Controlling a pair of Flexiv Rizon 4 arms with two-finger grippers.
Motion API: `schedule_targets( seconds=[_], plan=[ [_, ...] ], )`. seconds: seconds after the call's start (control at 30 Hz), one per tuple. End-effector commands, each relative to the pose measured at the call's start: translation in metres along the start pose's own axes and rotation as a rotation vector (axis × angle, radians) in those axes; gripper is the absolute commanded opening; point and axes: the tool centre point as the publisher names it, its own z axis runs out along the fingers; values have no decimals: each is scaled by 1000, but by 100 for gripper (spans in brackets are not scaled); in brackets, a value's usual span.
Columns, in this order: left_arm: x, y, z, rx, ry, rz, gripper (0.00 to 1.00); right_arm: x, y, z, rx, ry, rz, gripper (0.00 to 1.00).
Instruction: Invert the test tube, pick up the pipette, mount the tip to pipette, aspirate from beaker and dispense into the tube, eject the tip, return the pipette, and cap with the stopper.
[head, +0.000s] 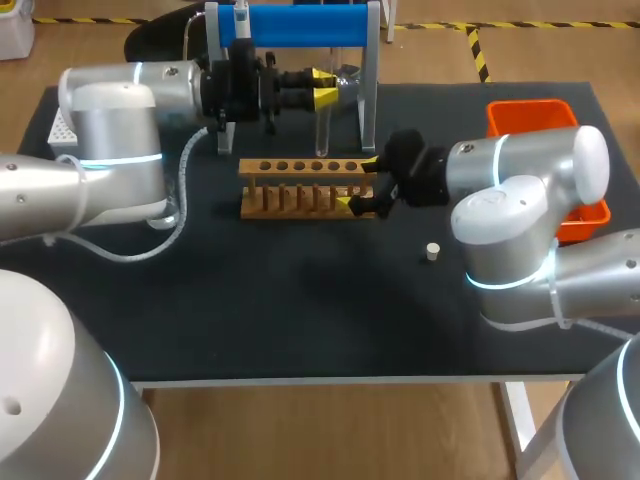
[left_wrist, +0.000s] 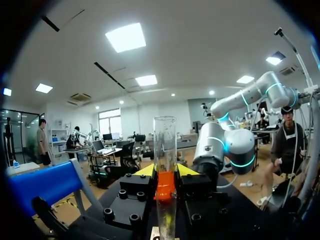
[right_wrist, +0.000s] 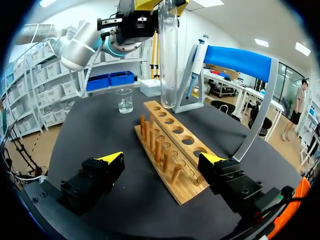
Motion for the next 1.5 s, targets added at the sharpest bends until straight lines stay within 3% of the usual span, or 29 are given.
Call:
schedule_targets(
  seconds=[0.03, 0.5, 1.5],
  plan=[
    [-8, 11, 0, 55, -4, -11, 0, 0, 0, -1, 2, 2, 0, 100],
    [-23, 20, -4, 43, 21, -75, 0, 0, 0, -1, 2, 2, 0, 100],
    [-32, 47, -12, 17, 30, -59, 0, 0, 0, -1, 2, 2, 0, 100]
  ],
)
